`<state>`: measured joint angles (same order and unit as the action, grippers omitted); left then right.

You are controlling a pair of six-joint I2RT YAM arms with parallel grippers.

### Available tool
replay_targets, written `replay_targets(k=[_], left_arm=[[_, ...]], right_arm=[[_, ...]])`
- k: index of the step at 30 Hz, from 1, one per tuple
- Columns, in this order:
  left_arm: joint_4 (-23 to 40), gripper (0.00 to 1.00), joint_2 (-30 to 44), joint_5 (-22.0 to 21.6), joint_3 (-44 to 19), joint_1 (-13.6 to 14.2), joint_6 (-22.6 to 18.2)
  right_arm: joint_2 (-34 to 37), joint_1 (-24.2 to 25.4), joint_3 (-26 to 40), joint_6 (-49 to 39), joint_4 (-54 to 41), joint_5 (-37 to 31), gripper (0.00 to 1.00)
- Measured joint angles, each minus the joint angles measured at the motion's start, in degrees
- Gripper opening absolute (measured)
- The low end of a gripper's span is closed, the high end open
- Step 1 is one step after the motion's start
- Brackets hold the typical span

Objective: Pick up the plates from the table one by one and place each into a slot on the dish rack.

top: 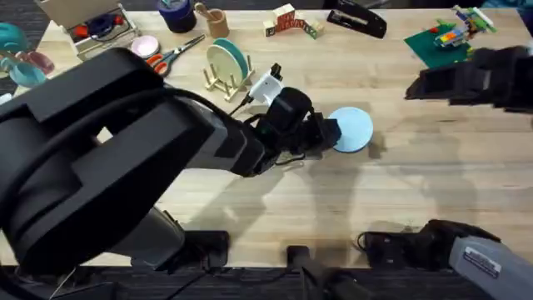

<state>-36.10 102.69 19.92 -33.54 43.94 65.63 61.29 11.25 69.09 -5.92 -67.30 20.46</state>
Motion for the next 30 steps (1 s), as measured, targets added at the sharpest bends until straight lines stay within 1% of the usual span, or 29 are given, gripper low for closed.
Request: replay_targets(k=[5, 10, 14, 21, 26, 30], left_arm=[[0.0, 0.041, 0.0, 0.0, 0.0, 0.0, 0.0], [0.0, 0.041, 0.0, 0.0, 0.0, 0.0, 0.0], [0.0, 0.041, 0.0, 0.0, 0.0, 0.0, 0.0], [0.0, 0.041, 0.0, 0.0, 0.0, 0.0, 0.0], [0.0, 0.041, 0.0, 0.0, 0.0, 0.0, 0.0], [0.0, 0.041, 0.0, 0.0, 0.0, 0.0, 0.0]], right_arm=[[3.7, 3.4, -9.0, -1.5, 8.3, 6.3, 0.995], [8.9, 4.3, -15.2, -2.7, 13.1, 11.4, 0.995], [14.8, 4.3, -16.2, -4.7, 14.2, 14.7, 0.995], [25.4, 4.3, -16.2, -7.1, 17.1, 17.2, 0.992], [30.1, 3.7, -16.3, -8.9, 18.9, 19.9, 0.984], [32.5, 1.4, -16.3, -9.5, 20.7, 20.9, 0.984]])
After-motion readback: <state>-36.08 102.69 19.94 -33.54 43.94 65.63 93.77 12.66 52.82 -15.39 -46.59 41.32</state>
